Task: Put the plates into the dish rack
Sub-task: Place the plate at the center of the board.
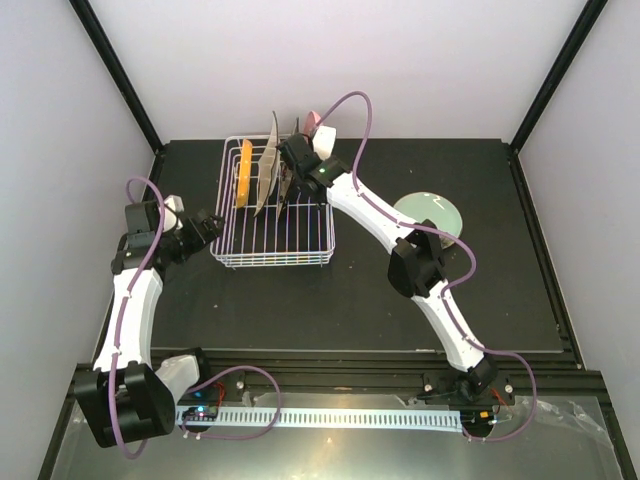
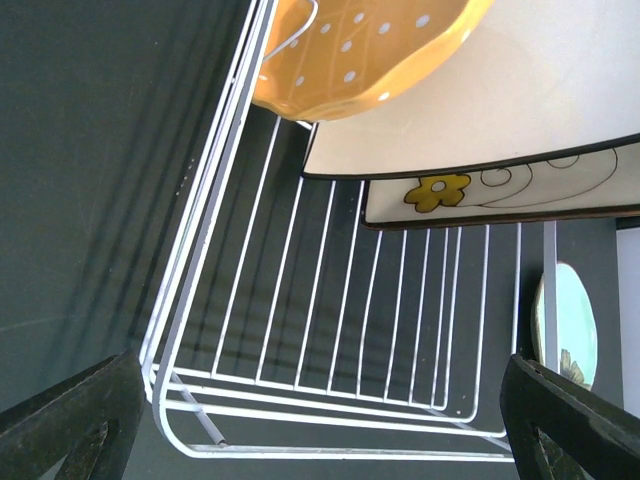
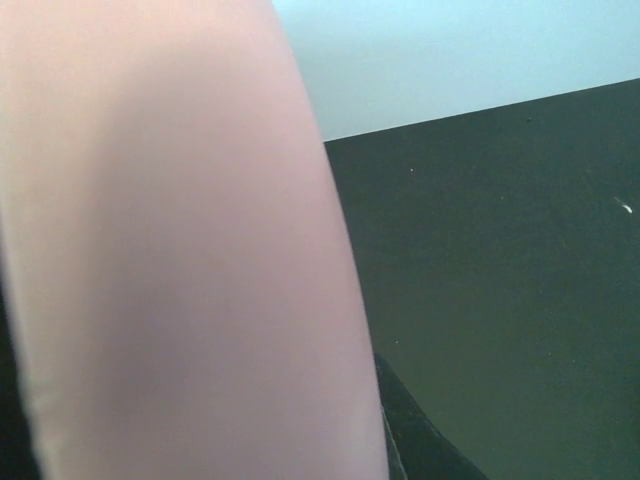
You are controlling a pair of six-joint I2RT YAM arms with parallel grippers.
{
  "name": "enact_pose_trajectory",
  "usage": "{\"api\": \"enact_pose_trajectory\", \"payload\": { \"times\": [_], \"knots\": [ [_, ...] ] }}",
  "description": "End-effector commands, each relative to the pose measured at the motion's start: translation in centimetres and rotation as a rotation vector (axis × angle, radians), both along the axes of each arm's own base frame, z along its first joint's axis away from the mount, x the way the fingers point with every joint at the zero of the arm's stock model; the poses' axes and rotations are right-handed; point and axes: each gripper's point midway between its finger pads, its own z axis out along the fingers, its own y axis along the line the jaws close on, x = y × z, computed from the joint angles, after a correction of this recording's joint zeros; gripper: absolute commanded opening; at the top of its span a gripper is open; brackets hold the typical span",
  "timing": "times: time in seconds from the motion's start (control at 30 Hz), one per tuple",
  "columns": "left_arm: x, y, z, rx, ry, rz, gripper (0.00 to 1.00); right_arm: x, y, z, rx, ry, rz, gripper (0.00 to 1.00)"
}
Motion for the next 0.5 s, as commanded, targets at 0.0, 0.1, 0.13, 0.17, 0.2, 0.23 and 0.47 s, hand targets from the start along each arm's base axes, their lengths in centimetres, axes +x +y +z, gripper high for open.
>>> {"api": "enact_pose_trajectory", "payload": {
  "times": [0.0, 0.1, 0.13, 0.17, 0.2, 0.23, 0.47],
  "knots": [
    [0.8, 0.1, 1.6, 0.005, -0.048, -0.008, 0.99, -1.1, -0.6, -4.1, -0.08, 0.087, -0.011, 0.03],
    [0.8, 0.1, 1.6, 0.007, -0.046, -0.009, 0.99, -1.2, -1.1, -4.2, -0.077, 0.087, -0.027, 0.02],
    [0.8, 0.1, 1.6, 0.007, -0.047, -0.011, 0.99, -1.3, -1.3, -4.2, -0.073, 0.087, -0.037, 0.01],
    [0.8, 0.1, 1.6, 0.008, -0.048, -0.011, 0.99, -1.3, -1.5, -4.2, -0.072, 0.088, -0.04, 0.01],
    [0.8, 0.0, 1.6, 0.008, -0.047, -0.013, 0.99, -1.3, -1.8, -4.3, -0.074, 0.089, -0.049, 0.01],
    [0.7, 0.0, 1.6, 0.009, -0.046, -0.015, 0.99, -1.3, -2.0, -4.3, -0.066, 0.09, -0.056, 0.01],
    [0.8, -1.2, 2.4, 0.038, -0.094, -0.082, 0.99, -1.2, -4.4, -4.3, -0.022, 0.108, -0.085, 0.01]
  ]
}}
